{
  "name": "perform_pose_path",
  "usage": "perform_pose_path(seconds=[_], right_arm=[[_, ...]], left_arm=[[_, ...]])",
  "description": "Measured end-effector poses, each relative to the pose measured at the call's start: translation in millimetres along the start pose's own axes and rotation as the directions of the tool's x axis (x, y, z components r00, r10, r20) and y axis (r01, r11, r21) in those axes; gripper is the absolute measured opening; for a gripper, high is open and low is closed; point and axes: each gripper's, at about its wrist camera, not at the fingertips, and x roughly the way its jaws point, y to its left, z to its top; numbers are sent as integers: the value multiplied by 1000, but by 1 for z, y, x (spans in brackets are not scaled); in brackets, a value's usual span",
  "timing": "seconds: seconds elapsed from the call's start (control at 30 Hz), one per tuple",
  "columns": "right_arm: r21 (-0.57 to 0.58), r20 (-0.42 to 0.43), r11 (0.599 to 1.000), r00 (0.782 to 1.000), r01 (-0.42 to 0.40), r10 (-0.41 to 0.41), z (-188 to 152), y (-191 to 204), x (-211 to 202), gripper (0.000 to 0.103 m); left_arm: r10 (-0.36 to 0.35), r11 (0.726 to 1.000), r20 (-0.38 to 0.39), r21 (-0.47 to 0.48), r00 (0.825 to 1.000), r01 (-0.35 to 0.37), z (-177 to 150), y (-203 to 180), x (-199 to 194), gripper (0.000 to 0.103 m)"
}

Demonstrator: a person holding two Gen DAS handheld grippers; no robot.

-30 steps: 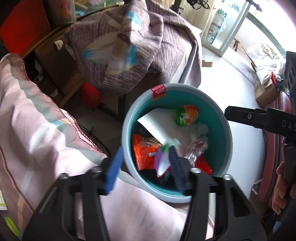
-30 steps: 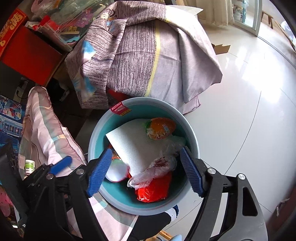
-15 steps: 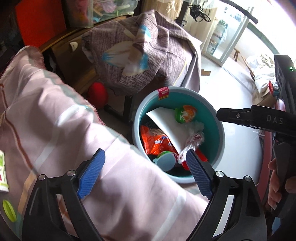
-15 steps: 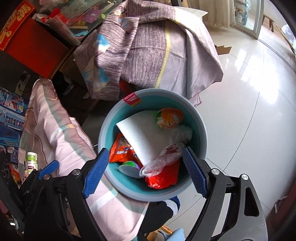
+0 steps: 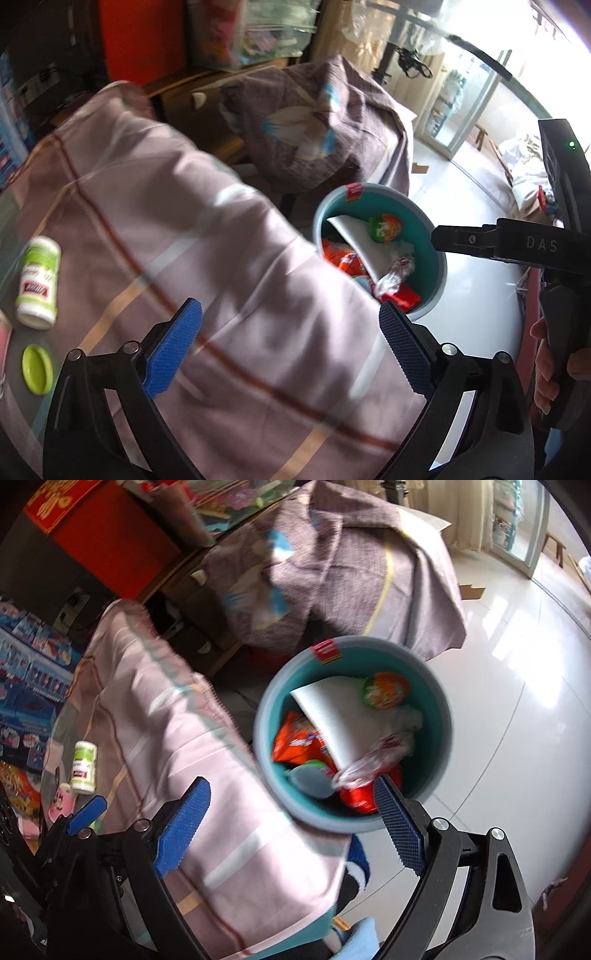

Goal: Collect trash
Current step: 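Return both grippers to the table toward the green cap and pink cup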

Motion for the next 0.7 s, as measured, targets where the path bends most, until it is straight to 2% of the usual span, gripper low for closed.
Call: perform_pose_path(seconds=[0.33, 0.7], right_arm=[[-131, -60, 991, 998, -39, 31, -28, 78, 11, 86], [-253, -134, 966, 991, -50, 16, -56, 153, 40, 86]], left_arm=[[45, 989, 23, -140, 999, -42, -43, 67, -36, 97], [129, 944, 32, -311, 991, -112, -92, 156, -69, 97]])
